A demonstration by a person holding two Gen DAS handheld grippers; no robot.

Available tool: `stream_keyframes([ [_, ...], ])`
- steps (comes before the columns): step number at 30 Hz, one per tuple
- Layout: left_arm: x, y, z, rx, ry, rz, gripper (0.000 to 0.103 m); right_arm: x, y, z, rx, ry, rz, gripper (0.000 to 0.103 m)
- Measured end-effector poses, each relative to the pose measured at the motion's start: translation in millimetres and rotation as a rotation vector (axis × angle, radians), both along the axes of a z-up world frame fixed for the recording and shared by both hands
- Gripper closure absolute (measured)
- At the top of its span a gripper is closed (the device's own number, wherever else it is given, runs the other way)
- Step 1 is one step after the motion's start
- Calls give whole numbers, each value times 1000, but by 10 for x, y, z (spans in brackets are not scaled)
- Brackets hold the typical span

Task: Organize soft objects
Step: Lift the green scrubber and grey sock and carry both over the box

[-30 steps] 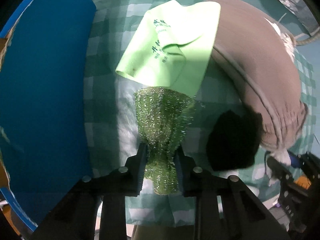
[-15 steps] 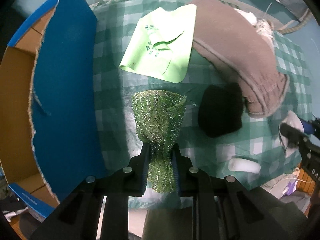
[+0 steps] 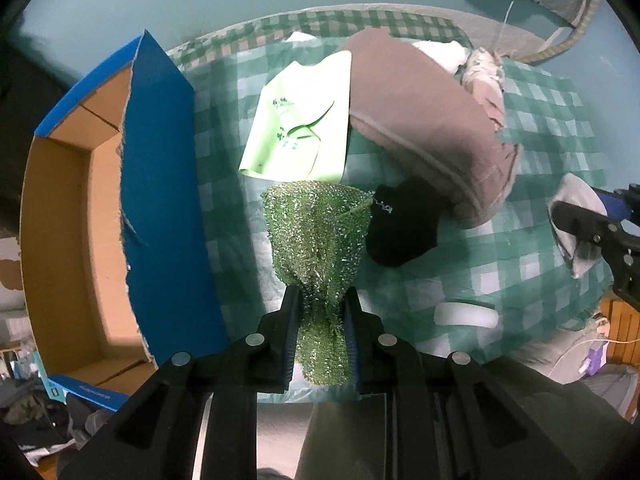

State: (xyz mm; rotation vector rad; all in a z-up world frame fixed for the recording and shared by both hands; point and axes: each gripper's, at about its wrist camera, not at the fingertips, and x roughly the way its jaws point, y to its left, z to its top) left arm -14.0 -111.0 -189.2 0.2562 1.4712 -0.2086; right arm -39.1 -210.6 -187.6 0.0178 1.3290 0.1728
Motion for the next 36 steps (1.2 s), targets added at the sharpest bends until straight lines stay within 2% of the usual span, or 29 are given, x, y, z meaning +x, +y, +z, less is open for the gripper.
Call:
stream_keyframes([
  [4,-103,111,240,-2,-23,-11,82,41,56,120,9,-10,9,76],
  [9,-85,211,212,9,-41,-16,82,105,162,285,17,-34,37,76],
  [18,-84,355,452,7,-73,17,82,249,380,500,26,-64,97,76],
  [21,-78,419,497,33,-67,36,82,295,469,566,32,-72,121,76],
  [36,-39,842,798,14,-127,162,82,530,1072,755,50,-106,271,76],
])
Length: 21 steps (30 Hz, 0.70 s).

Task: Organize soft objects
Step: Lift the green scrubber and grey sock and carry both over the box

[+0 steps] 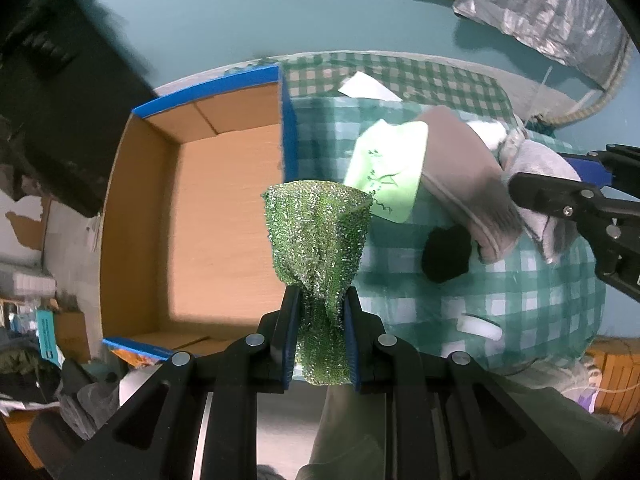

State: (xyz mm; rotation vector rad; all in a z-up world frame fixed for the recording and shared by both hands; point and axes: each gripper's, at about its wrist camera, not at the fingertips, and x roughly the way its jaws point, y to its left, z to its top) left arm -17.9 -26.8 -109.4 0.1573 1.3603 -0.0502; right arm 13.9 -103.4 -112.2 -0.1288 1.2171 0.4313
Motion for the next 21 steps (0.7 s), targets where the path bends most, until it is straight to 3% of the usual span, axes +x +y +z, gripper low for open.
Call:
stream_keyframes([
  [21,57,889,155,-23,-48,221,82,377,1121,28,31,-16,178,76],
])
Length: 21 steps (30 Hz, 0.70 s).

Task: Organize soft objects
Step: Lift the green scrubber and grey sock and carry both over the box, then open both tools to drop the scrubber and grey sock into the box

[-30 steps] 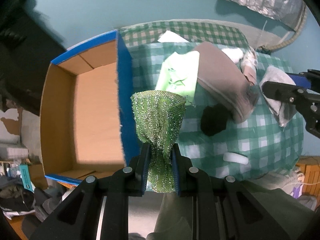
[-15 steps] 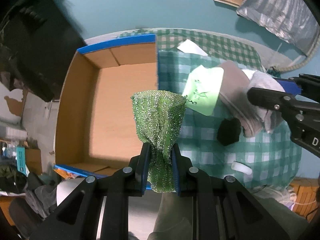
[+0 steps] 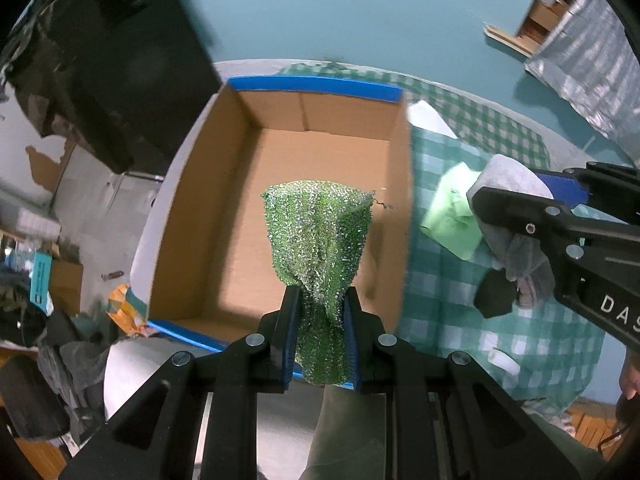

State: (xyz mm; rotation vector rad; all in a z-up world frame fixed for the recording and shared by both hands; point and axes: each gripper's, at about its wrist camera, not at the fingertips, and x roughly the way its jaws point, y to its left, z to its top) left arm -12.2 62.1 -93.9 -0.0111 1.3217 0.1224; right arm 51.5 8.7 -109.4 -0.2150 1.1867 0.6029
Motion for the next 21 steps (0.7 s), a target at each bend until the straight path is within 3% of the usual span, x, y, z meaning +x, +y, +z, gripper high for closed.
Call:
stream_keyframes([
  [21,87,840,-354,11,46,145,82,200,857,-325,-33,57,100,76],
])
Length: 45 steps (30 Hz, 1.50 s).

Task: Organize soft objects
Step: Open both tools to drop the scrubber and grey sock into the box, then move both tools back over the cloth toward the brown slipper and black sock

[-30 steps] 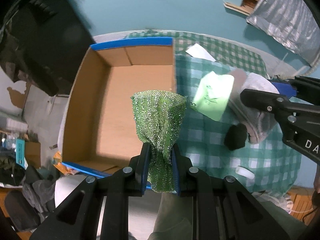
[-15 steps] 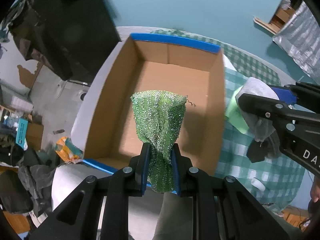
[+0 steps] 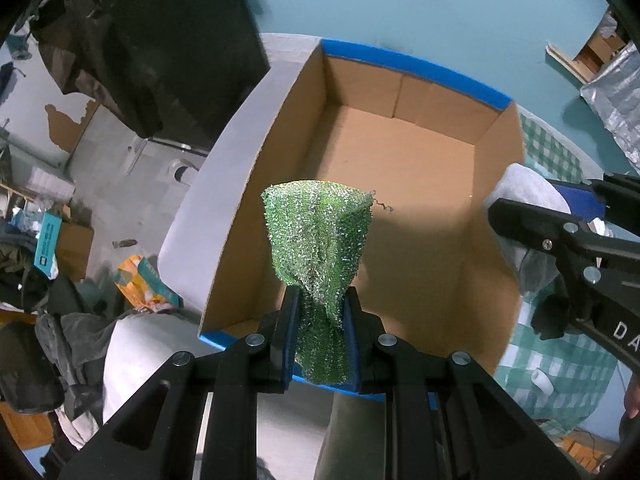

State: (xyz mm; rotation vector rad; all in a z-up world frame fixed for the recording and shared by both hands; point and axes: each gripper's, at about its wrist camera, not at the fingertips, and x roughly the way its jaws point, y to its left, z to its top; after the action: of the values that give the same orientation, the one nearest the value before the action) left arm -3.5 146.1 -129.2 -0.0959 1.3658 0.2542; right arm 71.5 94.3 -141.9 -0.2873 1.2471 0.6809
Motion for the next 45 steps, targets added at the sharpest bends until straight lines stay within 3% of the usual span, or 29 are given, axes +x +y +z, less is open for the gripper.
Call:
stream_keyframes([
  [7,33,92,-109,13,5,6,78,40,114,-141,-13,29,-12,75],
  [11,33,113,-168,19,17,7,57,70,111,-173,-8,38,-30,70],
  [13,30,107,-157,18,8,-2,43,76,87,-161,-2,35,-45,61],
  [16,3,98,-107,43,-11,-19,39,86,30,-128,8,27,-69,37],
  [18,1,90,-88,51,-13,-26,36,91,-3,-99,6,9,-79,36],
  [30,-23,-32,58,33,-34,-32,34,86,-281,1,8,-4,-113,35],
  [45,-37,-589,251,27,-71,-120,29,-34,-975,140,-10,-31,-195,28],
])
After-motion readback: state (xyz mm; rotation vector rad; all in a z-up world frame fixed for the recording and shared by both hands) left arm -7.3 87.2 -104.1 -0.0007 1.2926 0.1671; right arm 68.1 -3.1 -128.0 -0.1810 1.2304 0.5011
